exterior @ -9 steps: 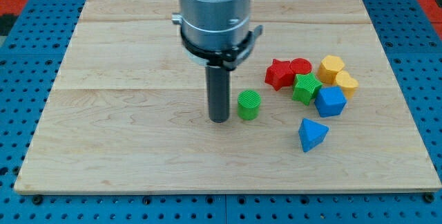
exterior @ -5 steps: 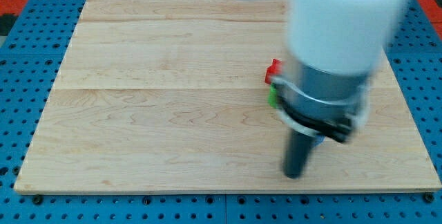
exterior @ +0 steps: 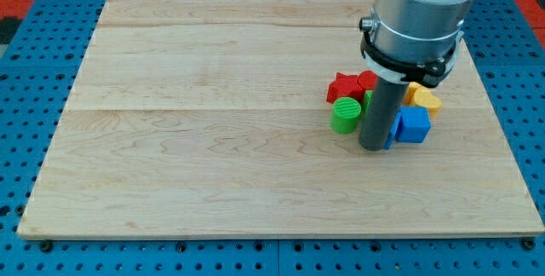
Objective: Push the triangle and green circle into the group of blocks
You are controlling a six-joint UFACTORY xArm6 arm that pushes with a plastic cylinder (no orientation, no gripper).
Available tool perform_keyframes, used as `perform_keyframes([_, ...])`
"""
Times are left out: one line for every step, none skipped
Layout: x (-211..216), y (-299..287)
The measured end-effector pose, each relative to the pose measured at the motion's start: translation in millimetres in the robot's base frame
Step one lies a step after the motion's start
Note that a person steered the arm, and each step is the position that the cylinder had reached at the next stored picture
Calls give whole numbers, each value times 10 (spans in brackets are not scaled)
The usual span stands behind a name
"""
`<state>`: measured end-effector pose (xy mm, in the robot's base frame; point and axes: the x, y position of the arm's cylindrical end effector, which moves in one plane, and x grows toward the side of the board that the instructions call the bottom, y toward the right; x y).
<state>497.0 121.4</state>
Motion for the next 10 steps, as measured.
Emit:
perform_keyframes([-9, -29])
perform_keyframes([491, -169])
perform_keyframes([621, -776])
perform_keyframes([533, -1178])
perform_keyframes([238, -1178])
perform_keyframes([-83, -1178])
perform_keyframes([-231, -1160])
perform_keyframes([-319, -895])
perform_keyframes([-325, -558])
perform_keyframes([-269, -506])
